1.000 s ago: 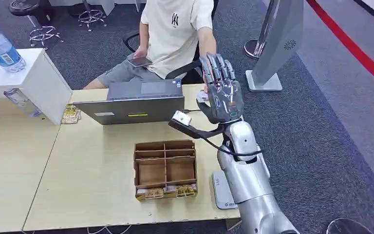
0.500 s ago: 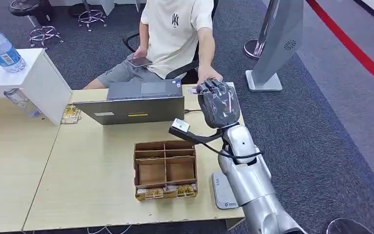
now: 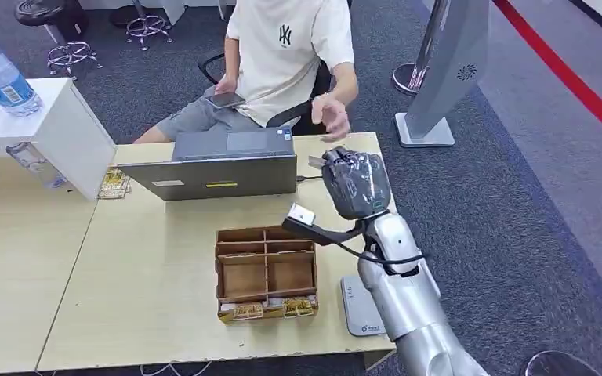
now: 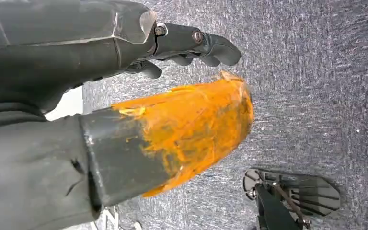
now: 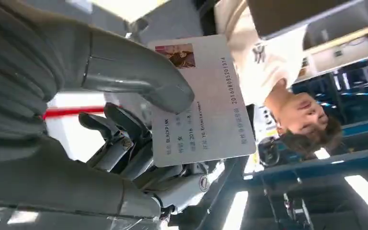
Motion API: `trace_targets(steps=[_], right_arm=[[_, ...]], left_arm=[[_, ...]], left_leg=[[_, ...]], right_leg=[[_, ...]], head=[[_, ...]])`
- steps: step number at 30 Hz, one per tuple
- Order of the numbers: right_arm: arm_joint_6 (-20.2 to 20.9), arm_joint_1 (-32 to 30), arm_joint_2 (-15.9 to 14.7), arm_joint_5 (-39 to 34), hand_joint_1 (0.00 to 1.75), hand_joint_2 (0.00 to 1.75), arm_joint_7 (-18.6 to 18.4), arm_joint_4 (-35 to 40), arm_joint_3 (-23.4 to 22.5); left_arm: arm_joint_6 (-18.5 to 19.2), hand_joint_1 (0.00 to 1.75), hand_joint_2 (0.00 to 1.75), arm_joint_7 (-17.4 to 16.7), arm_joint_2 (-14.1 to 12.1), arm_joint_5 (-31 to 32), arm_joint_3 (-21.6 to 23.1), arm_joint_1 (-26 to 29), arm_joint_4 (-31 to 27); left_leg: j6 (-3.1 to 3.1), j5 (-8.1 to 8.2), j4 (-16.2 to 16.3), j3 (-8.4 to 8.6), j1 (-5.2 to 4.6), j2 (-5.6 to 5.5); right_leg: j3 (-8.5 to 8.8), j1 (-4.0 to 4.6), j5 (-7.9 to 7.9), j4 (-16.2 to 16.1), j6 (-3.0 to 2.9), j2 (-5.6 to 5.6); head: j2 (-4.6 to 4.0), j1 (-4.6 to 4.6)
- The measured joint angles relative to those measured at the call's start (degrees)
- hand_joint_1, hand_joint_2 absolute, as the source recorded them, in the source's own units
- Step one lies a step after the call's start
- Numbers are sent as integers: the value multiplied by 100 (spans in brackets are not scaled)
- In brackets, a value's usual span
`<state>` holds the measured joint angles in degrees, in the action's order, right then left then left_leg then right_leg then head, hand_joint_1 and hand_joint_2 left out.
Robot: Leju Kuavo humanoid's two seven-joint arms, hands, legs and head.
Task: Pass the card to the sensor for recognition and then transmit it.
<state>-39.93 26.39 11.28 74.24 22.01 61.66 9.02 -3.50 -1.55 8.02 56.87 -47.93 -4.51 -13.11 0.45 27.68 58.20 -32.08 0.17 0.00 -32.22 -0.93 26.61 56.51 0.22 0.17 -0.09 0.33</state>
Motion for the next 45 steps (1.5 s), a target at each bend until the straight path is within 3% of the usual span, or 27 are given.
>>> trace_targets(steps=[2, 4, 6, 9, 13, 17, 22, 30, 37, 45], right_arm=[[0, -120, 70, -960, 175, 175, 275, -50, -98], [86, -279, 72, -2036, 175, 175, 213, -33, -15], [302, -495, 70, -2940, 175, 175, 120, 136, 116], [973, -903, 44, -4190, 175, 175, 39, 587, 280], [1198, -1224, -13, -4598, 175, 175, 19, 988, 392], [1637, -1622, -89, -5493, 175, 175, 24, 1418, 394], [1956, -2101, -369, -5774, 175, 175, -11, 1868, 352], [2510, -2359, -914, -5789, 175, 175, -230, 2131, 35], [3319, -2349, -1357, -6023, 175, 175, -444, 2011, -257], [4526, -2038, -1788, -6425, 175, 175, -529, 1275, -363]], left_arm=[[-20, 0, 0, 28, 0, -31, -13, 1, 0], [-44, 0, 0, 42, 2, -72, -61, 1, 0], [-72, 0, 0, 59, 4, -125, -109, 10, 0], [-101, 0, 0, 101, 11, -232, -214, 12, 0], [-129, 0, 0, 105, 24, -264, -306, 27, 0], [-186, 0, 0, 120, 31, -398, -415, 34, 0], [-199, 0, 0, 151, 28, -496, -577, 36, 0], [-199, 0, 0, 205, 28, -590, -793, 43, 0], [-190, 0, 0, 208, 22, -616, -931, 44, 0], [-184, 0, 0, 229, -2, -614, -1023, 42, 0]], left_leg=[[0, 0, 0, 0, 0, 0], [0, 0, 0, 0, 0, -1], [0, 1, 0, 0, 0, 0], [-1, 3, 0, -2, 0, -1], [-1, 3, -1, -4, 0, 0], [-1, 3, -1, -4, 0, -4], [2, 6, -1, -4, -2, -3], [3, 6, 0, -4, -2, -2], [3, 6, 0, -5, -2, -3], [3, 5, 0, -5, -2, -2]], right_leg=[[0, 0, 0, 0, 0, 0], [0, 0, 1, 0, 0, -1], [-1, 0, 1, 0, 0, 0], [-3, 0, 3, -1, 0, -2], [-6, 0, 3, -1, 1, 1], [-4, 0, 4, -4, 2, -7], [-5, -1, 4, -5, 2, -4], [-4, -1, 2, -6, 3, -5], [-4, -1, 2, -6, 3, -5], [-3, -1, 1, -6, 3, -5]], head=[[0, 0], [0, 2], [0, 0], [0, 0], [0, 0], [0, 0], [0, 0], [0, 0], [0, 0], [0, 0]])
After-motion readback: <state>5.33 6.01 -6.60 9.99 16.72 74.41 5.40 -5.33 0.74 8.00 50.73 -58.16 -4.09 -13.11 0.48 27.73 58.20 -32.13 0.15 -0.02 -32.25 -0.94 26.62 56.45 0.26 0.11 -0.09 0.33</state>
